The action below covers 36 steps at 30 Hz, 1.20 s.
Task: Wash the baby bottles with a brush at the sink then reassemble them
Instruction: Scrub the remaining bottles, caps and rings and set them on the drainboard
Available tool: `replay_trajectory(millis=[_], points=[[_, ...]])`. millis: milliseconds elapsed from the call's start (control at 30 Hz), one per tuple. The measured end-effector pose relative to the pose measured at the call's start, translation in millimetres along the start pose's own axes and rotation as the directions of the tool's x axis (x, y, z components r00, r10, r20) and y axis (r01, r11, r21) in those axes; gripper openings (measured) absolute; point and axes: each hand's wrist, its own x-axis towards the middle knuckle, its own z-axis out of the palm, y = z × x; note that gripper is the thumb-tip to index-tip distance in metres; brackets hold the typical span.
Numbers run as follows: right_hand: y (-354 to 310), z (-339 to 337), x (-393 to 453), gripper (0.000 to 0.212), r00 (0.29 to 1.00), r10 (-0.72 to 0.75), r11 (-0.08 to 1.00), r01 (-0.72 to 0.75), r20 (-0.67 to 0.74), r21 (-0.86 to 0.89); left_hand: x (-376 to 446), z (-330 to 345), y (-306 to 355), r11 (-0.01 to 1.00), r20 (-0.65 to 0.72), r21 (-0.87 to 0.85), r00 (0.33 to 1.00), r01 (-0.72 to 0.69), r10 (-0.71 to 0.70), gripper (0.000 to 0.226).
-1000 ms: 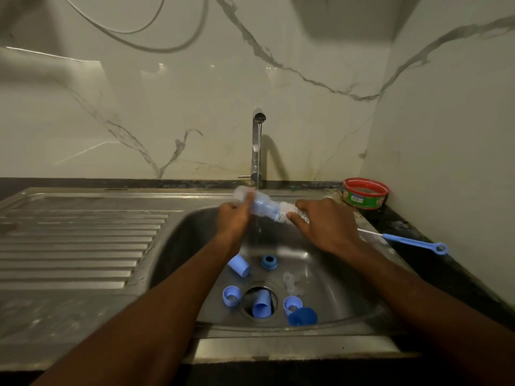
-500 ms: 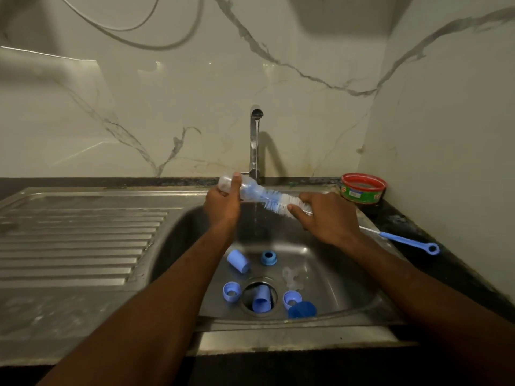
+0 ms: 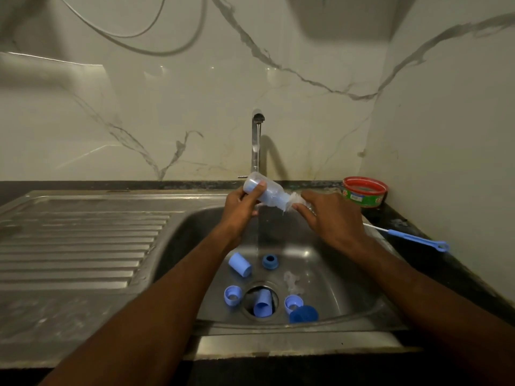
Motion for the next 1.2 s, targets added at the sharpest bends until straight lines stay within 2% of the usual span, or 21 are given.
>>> replay_trajectory(millis=[100,167,200,267,333,433,500,567,633,733,800,867,900,933,1000,1067,1133,1200], points=[[6,-8,0,0.023,0.983,-0.159,0.982,0.148,-0.097,-0.114,-3,0,5,0.991,0.008,-0.030,0.992,0.129,-0.129,0.051],[4,-14,2,0.019,0.956,-0.278,0.932,0.247,-0.088,-0.267,-10,0,4,0.974,-0.042,0.054,0.975,0.218,-0.216,0.055],[2,-14,4,0.022,0.950,-0.310,0.900,0.275,-0.050,-0.338,-12,-2,4,0.964,-0.075,0.133,0.972,0.231,-0.222,0.062],[0,-9,6,0.022,0.941,-0.338,0.859,0.307,-0.003,-0.410,-11,-8,1,0.947,-0.106,0.283,0.987,0.150,-0.125,0.059],[-4,-5,5,0.022,0.969,-0.246,0.917,0.236,0.009,-0.322,-7,-11,-2,0.963,-0.043,0.268,0.999,-0.004,0.016,0.038],[-3,-3,6,0.031,0.994,0.021,0.995,-0.011,0.111,-0.096,-1,-10,-2,0.989,0.115,0.089,0.988,-0.116,0.105,0.023],[1,-3,5,0.034,0.966,0.141,0.989,-0.145,0.218,0.000,-1,-7,-2,0.980,0.102,0.122,0.985,-0.155,0.143,0.017],[3,-3,2,0.036,0.958,0.119,0.993,-0.122,0.260,-0.003,-1,-3,-4,0.986,0.008,0.111,0.992,-0.123,0.123,0.019],[1,-5,-2,0.037,0.980,0.028,0.996,-0.012,0.196,-0.084,0,0,-3,0.996,-0.096,0.054,0.993,-0.066,0.071,0.021],[-4,-11,-1,0.033,0.985,-0.158,0.978,0.165,0.068,-0.125,6,-6,-6,0.997,-0.225,0.075,0.974,-0.022,0.038,0.025],[-5,-11,0,0.029,0.970,-0.241,0.956,0.233,-0.020,-0.176,6,-11,-6,0.997,-0.215,0.059,0.976,0.041,-0.027,0.035],[-5,-12,1,0.025,0.960,-0.248,0.948,0.212,-0.132,-0.237,2,-16,-5,0.982,-0.167,0.075,0.973,0.172,-0.157,0.055],[-5,-13,0,0.024,0.963,-0.226,0.950,0.186,-0.144,-0.251,2,-19,-5,0.971,-0.134,0.105,0.970,0.216,-0.202,0.062],[-6,-13,0,0.024,0.975,-0.189,0.956,0.155,-0.120,-0.247,2,-22,-6,0.968,-0.088,0.119,0.974,0.220,-0.210,0.063],[-4,-10,1,0.029,1.000,-0.013,0.988,0.015,0.016,-0.156,4,-25,-8,0.990,0.037,0.091,0.993,0.112,-0.116,0.047],[4,-3,2,0.036,0.966,0.178,0.984,-0.171,0.187,-0.055,6,-24,-9,0.991,0.131,0.131,0.991,-0.037,0.020,0.035],[10,3,1,0.039,0.916,0.255,0.961,-0.275,0.311,0.024,7,-19,-11,0.976,0.175,0.186,0.981,-0.114,0.081,0.038],[9,6,0,0.038,0.898,0.255,0.958,-0.286,0.358,0.036,7,-13,-11,0.984,0.128,0.159,0.990,-0.080,0.059,0.028]])
